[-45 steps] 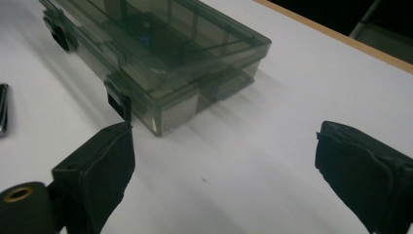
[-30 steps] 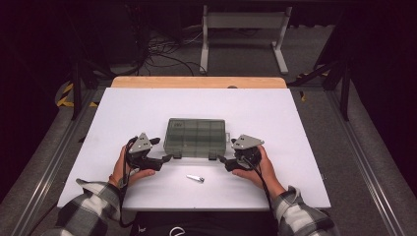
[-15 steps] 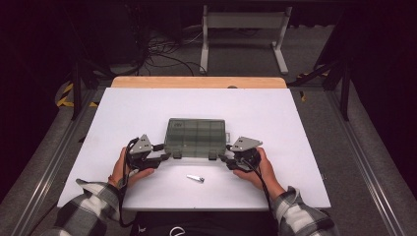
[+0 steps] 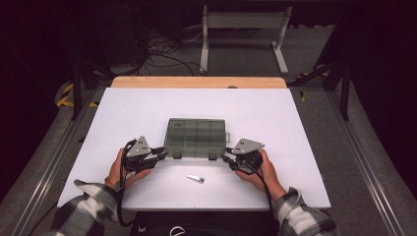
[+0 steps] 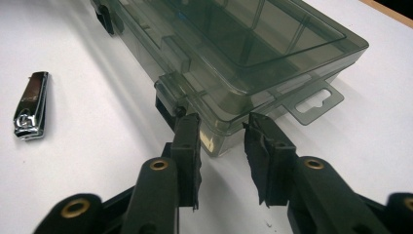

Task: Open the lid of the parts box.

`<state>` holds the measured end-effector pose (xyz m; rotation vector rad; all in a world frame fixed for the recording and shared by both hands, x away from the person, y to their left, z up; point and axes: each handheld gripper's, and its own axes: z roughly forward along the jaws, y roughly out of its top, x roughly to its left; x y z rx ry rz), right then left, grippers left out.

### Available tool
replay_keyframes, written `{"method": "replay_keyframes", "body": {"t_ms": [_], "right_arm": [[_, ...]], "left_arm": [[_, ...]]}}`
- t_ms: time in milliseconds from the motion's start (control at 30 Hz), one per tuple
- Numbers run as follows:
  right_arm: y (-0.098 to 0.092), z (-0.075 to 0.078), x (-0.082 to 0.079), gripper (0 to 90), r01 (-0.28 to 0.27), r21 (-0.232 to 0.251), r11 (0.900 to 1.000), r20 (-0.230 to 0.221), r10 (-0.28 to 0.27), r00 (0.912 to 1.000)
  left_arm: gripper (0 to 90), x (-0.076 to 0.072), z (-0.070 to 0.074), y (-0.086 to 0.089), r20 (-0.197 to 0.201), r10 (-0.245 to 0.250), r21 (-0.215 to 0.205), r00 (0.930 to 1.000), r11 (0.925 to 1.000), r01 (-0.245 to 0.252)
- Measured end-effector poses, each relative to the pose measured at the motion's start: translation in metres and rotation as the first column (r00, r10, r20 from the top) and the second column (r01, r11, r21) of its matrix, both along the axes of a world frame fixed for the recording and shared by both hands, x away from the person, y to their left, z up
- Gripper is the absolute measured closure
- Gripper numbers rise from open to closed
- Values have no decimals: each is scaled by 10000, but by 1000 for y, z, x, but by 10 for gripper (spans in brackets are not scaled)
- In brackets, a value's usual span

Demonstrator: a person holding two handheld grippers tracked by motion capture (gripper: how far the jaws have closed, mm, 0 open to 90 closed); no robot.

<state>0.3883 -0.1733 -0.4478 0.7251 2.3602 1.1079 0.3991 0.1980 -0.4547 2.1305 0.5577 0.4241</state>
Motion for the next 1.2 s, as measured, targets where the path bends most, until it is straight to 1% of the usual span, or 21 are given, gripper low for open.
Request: {"method": "replay_keyframes", "body": {"t_ms": [67, 100, 167, 200, 233, 267, 333, 433, 467, 600, 667, 767, 800, 867, 900, 933, 967, 1067, 1100, 1167, 1200], "right_arm": [[-1, 1, 0, 704, 32, 19, 10000, 16, -32, 10000], [-1, 2, 0, 721, 25, 119, 9999, 26, -26, 10000], [-2, 3, 0, 738, -15, 208, 9998, 35, 14, 10000], [-2, 4, 0, 752, -61, 224, 9997, 23, 61, 10000], [-2, 5, 0, 775, -49, 225, 9997, 27, 49, 10000], [-3, 7, 0, 790, -52, 290, 9996, 21, 52, 10000], [-4, 8, 1, 822, -88, 442, 9990, -58, 90, 9999], [-4, 8, 0, 853, -131, 471, 9988, -2, 131, 9999], [-4, 9, 0, 891, -133, 487, 9987, 4, 133, 9999], [-4, 10, 0, 896, -82, 534, 9985, 87, 77, 9999], [-4, 10, 1, 896, 72, 329, 9994, 194, -78, 9998], [-3, 9, 2, 872, 206, 223, 9995, 328, -213, 9992], [-2, 9, 2, 852, 244, 161, 9996, 411, -250, 9988], [-2, 9, 3, 809, 369, 148, 9992, 570, -377, 9977], [-2, 9, 3, 809, 369, 148, 9992, 570, -377, 9977], [-2, 9, 3, 774, 412, 163, 9990, 641, -422, 9971], [-2, 9, 4, 697, 673, 154, 9976, 903, -684, 9936], [-2, 9, 4, 646, 779, 158, 9968, 1141, -792, 9903], [-1, 10, 4, 640, 809, 98, 9967, 1252, -815, 9888], [0, 10, 4, 624, 822, 27, 9966, 1443, -817, 9862], [0, 11, 4, 619, 833, 18, 9965, 1554, -825, 9844]], "left_arm": [[795, -1, 1, 1, -13, -20, -37, 10000, 10000, 20], [811, -1, 1, 1, 10, -10, -19, 10000, 10000, 10], [841, -1, 2, 2, -10, -120, -143, 9999, 9998, 120], [851, -1, 3, 3, 75, -87, -153, 9999, 9998, 88], [860, 0, 3, 4, -13, -44, -301, 10000, 9995, 43], [872, 0, 3, 5, -58, -33, -346, 10000, 9994, 31], [878, 1, 3, 5, -59, -22, -342, 10000, 9994, 20], [879, 1, 3, 4, 30, 8, -328, 10000, 9995, -7], [879, 1, 3, 3, 13, 1, -349, 10000, 9994, -1], [875, 2, 3, 2, 80, 71, -324, 9999, 9995, -68], [868, 3, 3, 2, 162, 234, -310, 9996, 9993, -229], [860, 4, 4, 1, 230, 259, -326, 9994, 9992, -251], [847, 4, 4, 0, 300, 327, -326, 9990, 9990, -317], [825, 4, 5, 0, 268, 382, -383, 9989, 9986, -372], [825, 5, 5, 0, 258, 437, -413, 9987, 9982, -426], [813, 5, 4, 0, 292, 526, -433, 9982, 9977, -513], [772, 6, 4, 1, 344, 576, -441, 9977, 9975, -560], [720, 8, 3, 1, 479, 940, -498, 9944, 9946, -916], [710, 8, 3, 0, 501, 988, -491, 9938, 9941, -963], [668, 8, 3, -1, 703, 1144, -392, 9909, 9930, -1118], [651, 8, 3, -1, 703, 1144, -392, 9909, 9930, -1118]]}}
